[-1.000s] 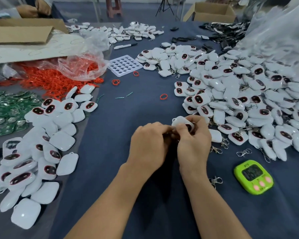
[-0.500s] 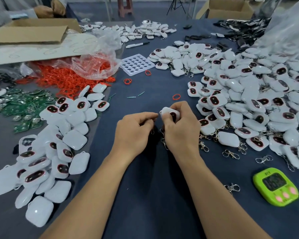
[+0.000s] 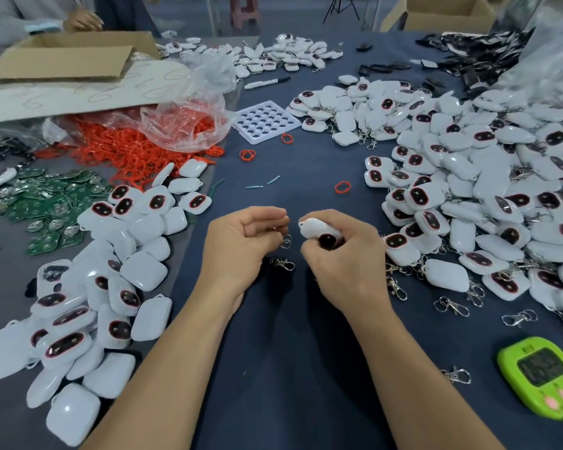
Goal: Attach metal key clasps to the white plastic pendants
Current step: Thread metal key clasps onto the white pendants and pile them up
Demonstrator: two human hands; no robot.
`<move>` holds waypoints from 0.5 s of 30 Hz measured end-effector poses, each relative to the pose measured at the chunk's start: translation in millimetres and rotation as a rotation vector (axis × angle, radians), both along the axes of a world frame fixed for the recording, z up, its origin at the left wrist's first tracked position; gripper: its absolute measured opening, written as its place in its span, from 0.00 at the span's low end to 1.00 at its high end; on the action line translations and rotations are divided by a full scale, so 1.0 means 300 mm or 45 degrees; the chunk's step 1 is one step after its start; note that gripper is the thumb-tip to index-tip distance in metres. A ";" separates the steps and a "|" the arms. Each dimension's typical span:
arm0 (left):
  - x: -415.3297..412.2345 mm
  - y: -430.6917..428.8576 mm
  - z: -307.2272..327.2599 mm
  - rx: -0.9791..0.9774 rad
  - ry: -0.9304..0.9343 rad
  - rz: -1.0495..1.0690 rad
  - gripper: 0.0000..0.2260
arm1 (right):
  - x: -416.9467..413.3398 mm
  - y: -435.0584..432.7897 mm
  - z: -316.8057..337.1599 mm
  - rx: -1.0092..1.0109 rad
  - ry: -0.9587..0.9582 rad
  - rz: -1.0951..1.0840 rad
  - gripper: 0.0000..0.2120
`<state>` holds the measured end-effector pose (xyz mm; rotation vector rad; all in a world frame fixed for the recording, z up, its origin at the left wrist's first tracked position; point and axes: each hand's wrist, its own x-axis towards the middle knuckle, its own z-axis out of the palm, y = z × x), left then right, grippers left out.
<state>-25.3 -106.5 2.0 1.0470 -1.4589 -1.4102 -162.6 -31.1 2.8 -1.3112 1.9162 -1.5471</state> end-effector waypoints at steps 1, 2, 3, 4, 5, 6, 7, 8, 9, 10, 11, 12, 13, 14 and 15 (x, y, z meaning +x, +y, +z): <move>-0.001 -0.001 0.001 0.003 0.009 0.003 0.19 | 0.007 0.002 -0.003 0.003 -0.003 0.020 0.13; -0.003 0.001 0.002 0.010 0.014 0.005 0.18 | 0.013 0.003 -0.007 0.009 -0.010 0.022 0.11; -0.006 0.005 0.003 0.022 0.019 0.013 0.17 | 0.017 0.004 -0.010 0.023 -0.015 0.005 0.09; -0.010 0.012 0.005 0.028 0.022 0.032 0.16 | 0.019 0.003 -0.013 0.045 -0.036 -0.021 0.07; -0.013 0.020 0.009 0.020 0.016 0.057 0.15 | 0.018 0.002 -0.013 0.064 -0.087 -0.043 0.08; -0.017 0.028 0.011 -0.006 -0.004 0.085 0.15 | 0.016 0.000 -0.013 0.077 -0.166 -0.050 0.10; -0.020 0.036 0.013 -0.049 -0.045 0.111 0.15 | 0.013 -0.001 -0.013 0.085 -0.242 -0.047 0.11; -0.022 0.044 0.015 -0.108 -0.099 0.132 0.15 | 0.009 -0.001 -0.010 0.087 -0.294 -0.041 0.12; -0.024 0.052 0.017 -0.168 -0.153 0.143 0.15 | 0.006 0.000 -0.008 0.086 -0.315 -0.035 0.12; -0.026 0.060 0.018 -0.216 -0.193 0.144 0.15 | 0.004 0.000 -0.008 0.090 -0.306 -0.027 0.11; -0.028 0.067 0.019 -0.247 -0.205 0.137 0.15 | 0.003 0.001 -0.010 0.093 -0.273 -0.013 0.10; -0.029 0.071 0.020 -0.266 -0.203 0.133 0.15 | 0.004 0.001 -0.010 0.098 -0.237 0.007 0.08; -0.030 0.074 0.022 -0.283 -0.193 0.135 0.15 | 0.005 0.001 -0.011 0.101 -0.214 0.033 0.06; -0.032 0.077 0.024 -0.296 -0.173 0.138 0.14 | 0.007 0.001 -0.012 0.102 -0.212 0.063 0.05; -0.035 0.078 0.025 -0.295 -0.137 0.132 0.14 | 0.008 0.001 -0.014 0.101 -0.228 0.093 0.04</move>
